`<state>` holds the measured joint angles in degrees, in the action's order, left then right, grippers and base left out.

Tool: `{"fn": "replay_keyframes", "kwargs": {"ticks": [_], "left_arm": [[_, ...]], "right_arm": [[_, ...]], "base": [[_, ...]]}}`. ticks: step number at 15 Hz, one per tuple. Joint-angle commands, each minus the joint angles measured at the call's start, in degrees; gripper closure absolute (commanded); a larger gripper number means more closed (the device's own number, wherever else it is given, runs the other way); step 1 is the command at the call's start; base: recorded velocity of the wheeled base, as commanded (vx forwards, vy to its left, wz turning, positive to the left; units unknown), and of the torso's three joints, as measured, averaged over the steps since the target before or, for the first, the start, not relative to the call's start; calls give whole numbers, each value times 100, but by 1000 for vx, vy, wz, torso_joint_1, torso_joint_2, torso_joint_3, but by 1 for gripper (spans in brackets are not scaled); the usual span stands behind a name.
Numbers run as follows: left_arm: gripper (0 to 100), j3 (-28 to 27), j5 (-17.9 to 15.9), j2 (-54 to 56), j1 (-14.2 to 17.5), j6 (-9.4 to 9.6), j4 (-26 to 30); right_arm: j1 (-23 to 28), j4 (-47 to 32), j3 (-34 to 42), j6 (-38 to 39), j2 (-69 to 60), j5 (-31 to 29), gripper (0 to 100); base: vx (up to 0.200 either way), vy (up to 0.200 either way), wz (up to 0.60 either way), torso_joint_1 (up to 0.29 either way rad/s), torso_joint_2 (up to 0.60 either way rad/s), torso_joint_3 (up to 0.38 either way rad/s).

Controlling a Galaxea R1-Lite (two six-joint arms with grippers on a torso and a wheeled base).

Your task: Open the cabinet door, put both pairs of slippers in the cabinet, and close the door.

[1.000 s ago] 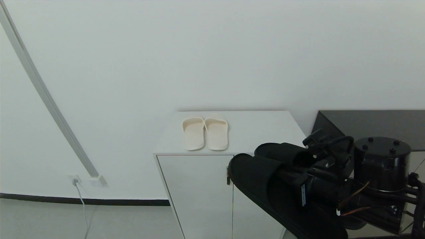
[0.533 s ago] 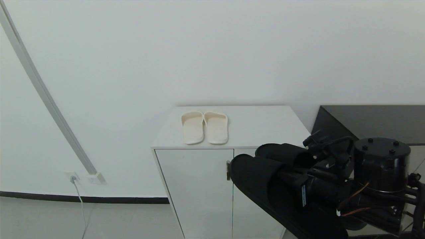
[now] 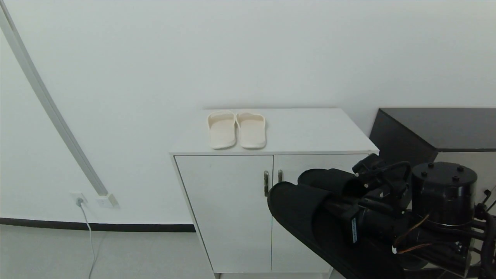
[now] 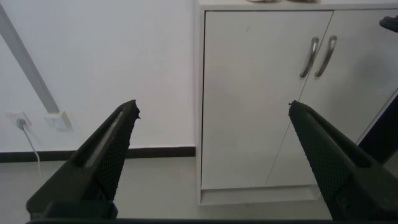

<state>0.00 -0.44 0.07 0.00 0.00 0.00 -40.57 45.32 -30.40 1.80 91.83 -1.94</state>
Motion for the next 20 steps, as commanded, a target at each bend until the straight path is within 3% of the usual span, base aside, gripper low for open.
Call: {"fn": "replay_keyframes", "kwargs": {"ticks": [1, 12, 20], "left_arm": [[0, 0, 0, -7, 0, 0, 0], [0, 0, 0, -7, 0, 0, 0], [0, -9, 0, -7, 0, 0, 0]], "right_arm": [[-4, 3, 8, -22, 19, 0, 100], [-4, 11, 61, -31, 28, -8, 100], [-4, 3, 87, -66, 28, 0, 100]], "base": [[0, 0, 0, -232, 544, 330], [0, 0, 0, -180, 506, 324], [0, 0, 0, -98, 457, 353]]}}
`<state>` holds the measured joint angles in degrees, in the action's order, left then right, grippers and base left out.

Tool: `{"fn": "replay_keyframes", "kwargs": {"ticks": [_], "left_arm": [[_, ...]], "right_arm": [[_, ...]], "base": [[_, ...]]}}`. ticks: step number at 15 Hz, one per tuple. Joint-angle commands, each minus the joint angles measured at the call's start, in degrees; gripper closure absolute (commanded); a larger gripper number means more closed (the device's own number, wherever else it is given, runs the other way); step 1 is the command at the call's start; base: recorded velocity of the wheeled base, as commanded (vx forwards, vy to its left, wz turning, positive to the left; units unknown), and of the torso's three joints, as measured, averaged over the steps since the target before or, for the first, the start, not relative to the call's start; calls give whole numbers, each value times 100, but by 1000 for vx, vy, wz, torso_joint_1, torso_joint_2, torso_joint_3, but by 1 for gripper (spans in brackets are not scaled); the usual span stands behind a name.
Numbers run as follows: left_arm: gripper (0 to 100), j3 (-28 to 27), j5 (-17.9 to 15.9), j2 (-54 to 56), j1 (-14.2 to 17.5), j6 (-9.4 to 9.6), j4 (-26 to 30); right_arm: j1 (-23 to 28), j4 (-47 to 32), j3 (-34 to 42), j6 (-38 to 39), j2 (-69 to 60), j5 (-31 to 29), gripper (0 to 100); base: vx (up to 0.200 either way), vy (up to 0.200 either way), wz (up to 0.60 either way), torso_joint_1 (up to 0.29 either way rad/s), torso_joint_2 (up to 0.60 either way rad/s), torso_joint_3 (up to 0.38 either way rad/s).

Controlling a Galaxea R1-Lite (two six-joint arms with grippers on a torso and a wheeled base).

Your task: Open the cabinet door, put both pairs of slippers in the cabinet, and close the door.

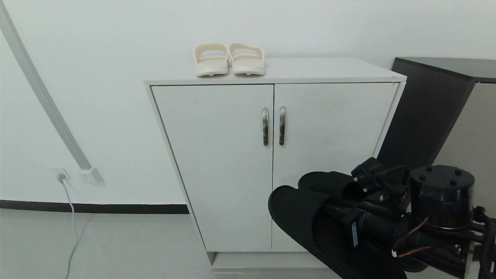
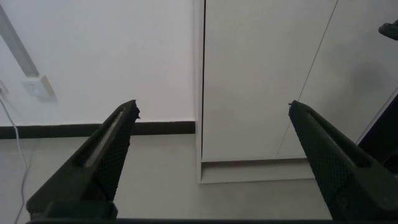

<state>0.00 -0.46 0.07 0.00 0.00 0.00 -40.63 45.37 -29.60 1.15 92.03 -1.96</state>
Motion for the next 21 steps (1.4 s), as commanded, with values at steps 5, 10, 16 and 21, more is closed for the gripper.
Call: {"fn": "replay_keyframes", "kwargs": {"ticks": [5, 10, 16, 21], "left_arm": [[0, 0, 2, -7, 0, 0, 0], [0, 0, 2, -7, 0, 0, 0], [0, 0, 38, -7, 0, 9, 0], [0, -571, -147, -719, -97, 149, 9]], "right_arm": [[-15, 7, 33, 0, 52, -6, 100], [-24, -2, 42, -27, 52, -15, 100], [-33, 7, 121, -159, 52, 29, 100], [-94, 7, 174, -159, 79, 38, 100]], "base": [[0, 0, 0, -18, 312, 285], [0, 0, 0, 0, 0, 0], [0, 0, -100, 1, -5, 1], [0, 0, 0, -1, 113, 74]]}}
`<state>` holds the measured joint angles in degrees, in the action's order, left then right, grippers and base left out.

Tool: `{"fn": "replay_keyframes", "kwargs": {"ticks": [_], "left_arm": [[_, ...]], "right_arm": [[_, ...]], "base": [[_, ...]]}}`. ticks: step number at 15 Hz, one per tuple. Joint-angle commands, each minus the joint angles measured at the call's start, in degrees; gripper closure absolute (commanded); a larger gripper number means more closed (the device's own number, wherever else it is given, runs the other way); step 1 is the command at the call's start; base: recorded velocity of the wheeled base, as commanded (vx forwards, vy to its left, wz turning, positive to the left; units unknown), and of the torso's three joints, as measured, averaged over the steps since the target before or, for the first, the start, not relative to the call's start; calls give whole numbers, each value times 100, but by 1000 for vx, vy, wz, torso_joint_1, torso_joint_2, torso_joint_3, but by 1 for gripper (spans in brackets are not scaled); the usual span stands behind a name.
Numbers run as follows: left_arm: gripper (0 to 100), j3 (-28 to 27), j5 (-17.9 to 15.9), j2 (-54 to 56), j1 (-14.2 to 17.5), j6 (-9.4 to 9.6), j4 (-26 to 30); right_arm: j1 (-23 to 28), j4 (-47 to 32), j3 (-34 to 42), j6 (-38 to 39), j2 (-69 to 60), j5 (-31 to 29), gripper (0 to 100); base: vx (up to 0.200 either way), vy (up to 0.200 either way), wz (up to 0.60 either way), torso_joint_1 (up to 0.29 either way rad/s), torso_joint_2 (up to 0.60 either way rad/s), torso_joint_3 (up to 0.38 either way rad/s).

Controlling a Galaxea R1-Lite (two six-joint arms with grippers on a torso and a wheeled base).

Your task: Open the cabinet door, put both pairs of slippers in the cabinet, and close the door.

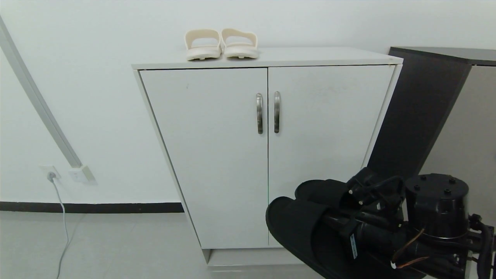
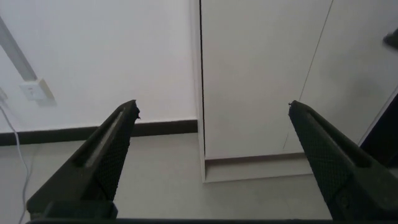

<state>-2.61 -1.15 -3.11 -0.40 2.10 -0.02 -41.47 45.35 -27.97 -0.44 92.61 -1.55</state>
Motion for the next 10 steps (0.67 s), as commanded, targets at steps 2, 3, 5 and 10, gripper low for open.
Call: {"fn": "replay_keyframes", "kwargs": {"ticks": [2, 3, 5, 10], "left_arm": [[0, -1137, -738, -1508, -100, -271, -6], [0, -1400, -1133, -2159, -100, -262, -68], [0, -1725, -1731, -3240, -100, -254, -639], [0, -1954, -2338, -5323, -883, -254, -2608]], "right_arm": [[-36, 18, 10, 0, 73, 58, 100], [-36, 18, 10, 0, 90, 67, 100], [-45, 18, 19, 9, 99, 67, 100], [-45, 18, 28, 0, 117, 137, 100]], "base": [[0, 0, 0, 1, 35, 18], [0, 0, 0, 0, 0, 0], [0, 0, 0, 0, 0, 0], [0, 0, 0, 0, 0, 0]]}}
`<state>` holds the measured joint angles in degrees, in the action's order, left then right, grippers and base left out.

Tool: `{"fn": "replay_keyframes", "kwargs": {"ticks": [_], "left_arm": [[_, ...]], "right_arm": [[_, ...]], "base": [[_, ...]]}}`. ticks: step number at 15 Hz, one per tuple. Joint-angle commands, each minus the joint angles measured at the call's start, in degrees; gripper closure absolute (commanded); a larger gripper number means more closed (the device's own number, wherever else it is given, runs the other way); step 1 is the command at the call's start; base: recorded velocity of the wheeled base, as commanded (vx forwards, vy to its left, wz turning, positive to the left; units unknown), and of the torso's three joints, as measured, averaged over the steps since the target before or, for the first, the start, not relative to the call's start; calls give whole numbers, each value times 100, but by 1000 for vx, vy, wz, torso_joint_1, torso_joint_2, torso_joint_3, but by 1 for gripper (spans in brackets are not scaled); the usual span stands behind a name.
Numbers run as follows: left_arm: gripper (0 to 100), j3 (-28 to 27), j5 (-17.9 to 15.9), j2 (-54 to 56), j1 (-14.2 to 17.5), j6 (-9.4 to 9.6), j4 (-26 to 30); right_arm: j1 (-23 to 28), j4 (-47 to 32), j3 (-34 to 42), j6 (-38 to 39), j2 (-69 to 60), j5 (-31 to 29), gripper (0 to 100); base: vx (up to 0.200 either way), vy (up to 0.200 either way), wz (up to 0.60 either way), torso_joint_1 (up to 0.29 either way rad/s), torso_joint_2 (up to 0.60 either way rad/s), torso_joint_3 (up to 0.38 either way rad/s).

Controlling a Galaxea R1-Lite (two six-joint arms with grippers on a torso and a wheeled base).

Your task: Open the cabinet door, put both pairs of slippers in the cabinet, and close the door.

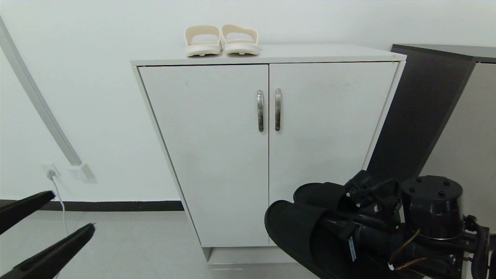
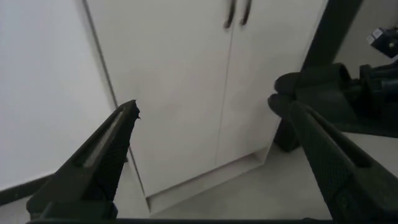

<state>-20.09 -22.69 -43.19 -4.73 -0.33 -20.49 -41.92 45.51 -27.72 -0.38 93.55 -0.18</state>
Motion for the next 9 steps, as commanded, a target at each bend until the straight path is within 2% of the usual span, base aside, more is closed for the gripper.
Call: {"fn": "replay_keyframes", "kwargs": {"ticks": [1, 5, 8, 9], "left_arm": [[0, -285, -175, -1886, -854, -11, -1018], [0, -803, -148, -3398, -1698, -55, -2099], [0, -1261, -140, -3960, -2146, -64, -2319], [0, -1559, -140, -4197, -2348, -55, -2319]], "right_arm": [[0, 2, 4, 3, 32, 9, 100], [0, 2, 12, 3, 58, 18, 100], [0, 2, 39, 3, 67, 18, 100], [0, 11, 39, 3, 128, 18, 100]], "base": [[0, 0, 0, 0, 0, 0], [0, 0, 0, 0, 0, 0], [0, 0, 0, 0, 0, 0], [0, 0, 0, 0, 0, 0]]}}
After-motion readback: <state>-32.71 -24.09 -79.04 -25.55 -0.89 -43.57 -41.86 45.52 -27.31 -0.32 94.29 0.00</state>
